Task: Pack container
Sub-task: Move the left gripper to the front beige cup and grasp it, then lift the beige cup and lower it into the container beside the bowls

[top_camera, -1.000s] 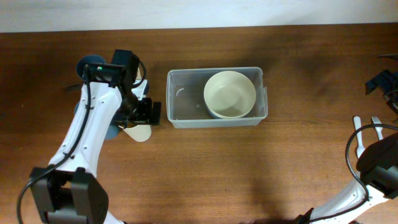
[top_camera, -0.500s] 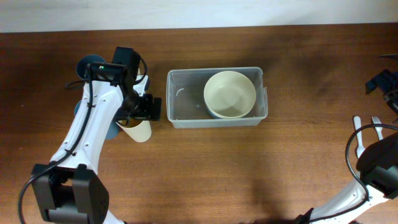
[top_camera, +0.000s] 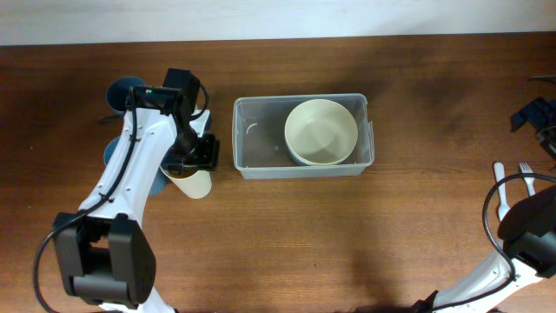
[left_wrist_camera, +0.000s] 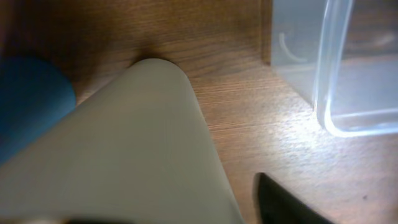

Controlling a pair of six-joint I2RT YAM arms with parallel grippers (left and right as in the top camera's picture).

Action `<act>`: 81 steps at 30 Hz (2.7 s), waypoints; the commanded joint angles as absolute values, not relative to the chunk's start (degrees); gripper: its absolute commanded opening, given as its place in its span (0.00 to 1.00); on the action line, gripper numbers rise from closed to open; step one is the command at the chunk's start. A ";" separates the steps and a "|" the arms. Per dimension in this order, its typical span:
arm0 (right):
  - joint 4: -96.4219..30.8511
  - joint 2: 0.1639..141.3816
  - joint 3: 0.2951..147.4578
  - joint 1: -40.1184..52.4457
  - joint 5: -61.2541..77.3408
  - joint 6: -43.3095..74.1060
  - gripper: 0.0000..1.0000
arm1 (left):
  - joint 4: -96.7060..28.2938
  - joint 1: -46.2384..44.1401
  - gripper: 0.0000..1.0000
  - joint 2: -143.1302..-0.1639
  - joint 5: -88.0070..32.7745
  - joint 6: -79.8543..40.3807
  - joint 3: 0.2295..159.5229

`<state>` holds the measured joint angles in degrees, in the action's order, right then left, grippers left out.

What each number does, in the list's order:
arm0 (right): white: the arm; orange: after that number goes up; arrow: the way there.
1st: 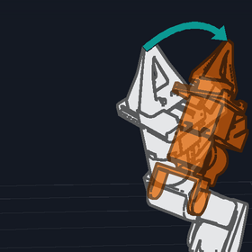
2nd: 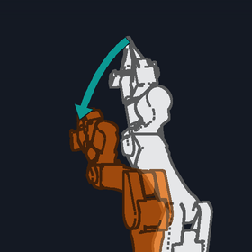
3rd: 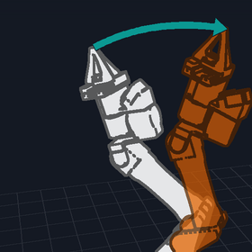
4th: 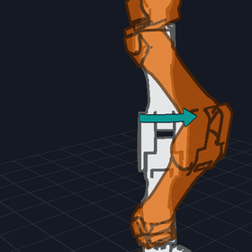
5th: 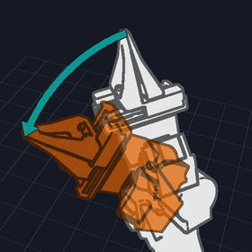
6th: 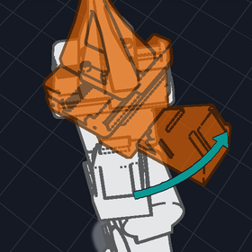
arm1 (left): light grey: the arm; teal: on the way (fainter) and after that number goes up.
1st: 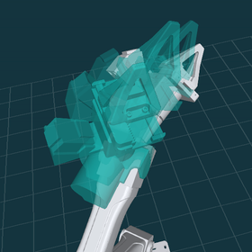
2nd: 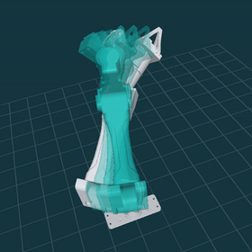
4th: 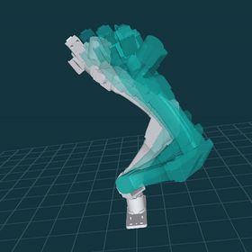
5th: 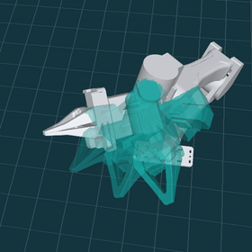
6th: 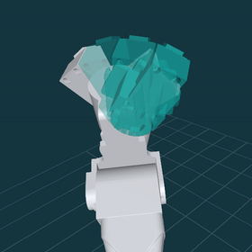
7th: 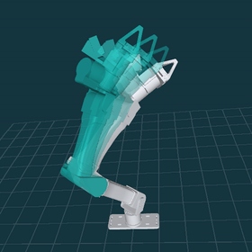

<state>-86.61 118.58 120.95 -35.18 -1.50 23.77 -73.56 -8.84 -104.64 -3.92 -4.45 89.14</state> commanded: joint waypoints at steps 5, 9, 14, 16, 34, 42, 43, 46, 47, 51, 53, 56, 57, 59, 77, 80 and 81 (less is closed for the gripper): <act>-86.50 118.72 120.95 -35.31 -2.17 24.05 0.99 | -74.54 -9.02 0.29 -105.10 -4.75 -4.27 91.13; -86.50 118.74 120.95 -35.31 -2.17 24.05 0.99 | -76.97 -9.02 0.02 -105.10 -7.42 -4.32 93.62; -86.50 118.72 120.95 -35.31 -2.17 24.05 0.99 | -82.94 -9.04 0.01 -105.10 -7.73 -4.75 97.45; -86.50 118.74 120.95 -35.31 -2.17 24.05 0.99 | -85.56 -9.41 0.02 -105.10 -7.73 -4.75 99.42; -86.50 118.74 120.95 -35.31 -2.17 24.05 0.99 | -93.56 -19.59 0.02 -105.10 -4.67 -10.92 139.81; -86.50 118.74 120.95 -35.31 -2.17 24.05 0.99 | -90.08 -22.90 0.02 -109.43 -4.67 -10.68 139.50; -86.50 118.74 120.95 -35.31 -2.17 24.05 0.99 | -90.04 -23.29 0.01 -110.43 -4.67 -10.68 139.50; -86.50 118.72 120.95 -35.31 -2.17 24.05 0.99 | -90.61 -24.01 0.02 -113.38 -4.69 -10.68 139.50; -86.50 118.72 120.95 -35.31 -2.17 24.05 0.99 | -91.22 -24.16 0.02 -114.96 -4.73 -10.68 139.50; -86.50 118.72 120.95 -35.31 -2.17 24.05 0.99 | -91.61 -24.88 0.02 -118.10 -5.56 -10.63 139.50; -86.50 118.72 120.95 -35.31 -2.17 24.05 0.99 | -91.61 -25.23 0.02 -118.89 -5.54 -10.00 139.50; -86.50 118.72 120.95 -35.31 -2.17 24.05 0.99 | -92.44 -25.76 0.02 -119.83 -5.76 -9.56 139.50; -86.50 118.74 120.95 -35.31 -2.17 24.05 0.99 | -92.79 -25.89 0.02 -120.07 -6.26 -9.56 139.50; -86.50 118.72 120.95 -35.31 -2.17 24.05 0.99 | -94.19 -26.33 0.02 -121.01 -6.61 -9.56 139.50; -86.50 118.72 120.95 -35.31 -2.17 24.05 0.99 | -94.50 -28.34 0.02 -126.32 -6.15 -9.37 139.48; -86.50 118.72 120.95 -35.31 -2.17 24.05 0.99 | -93.69 -28.34 0.08 -126.85 -5.93 -9.34 139.48; -86.50 118.72 120.95 -35.31 -2.17 24.05 0.99 | -93.56 -28.34 0.10 -127.02 -5.54 -9.34 139.48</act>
<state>-86.63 118.58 120.95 -35.18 -1.52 23.79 -93.95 -28.49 -125.95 -5.93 -10.04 139.09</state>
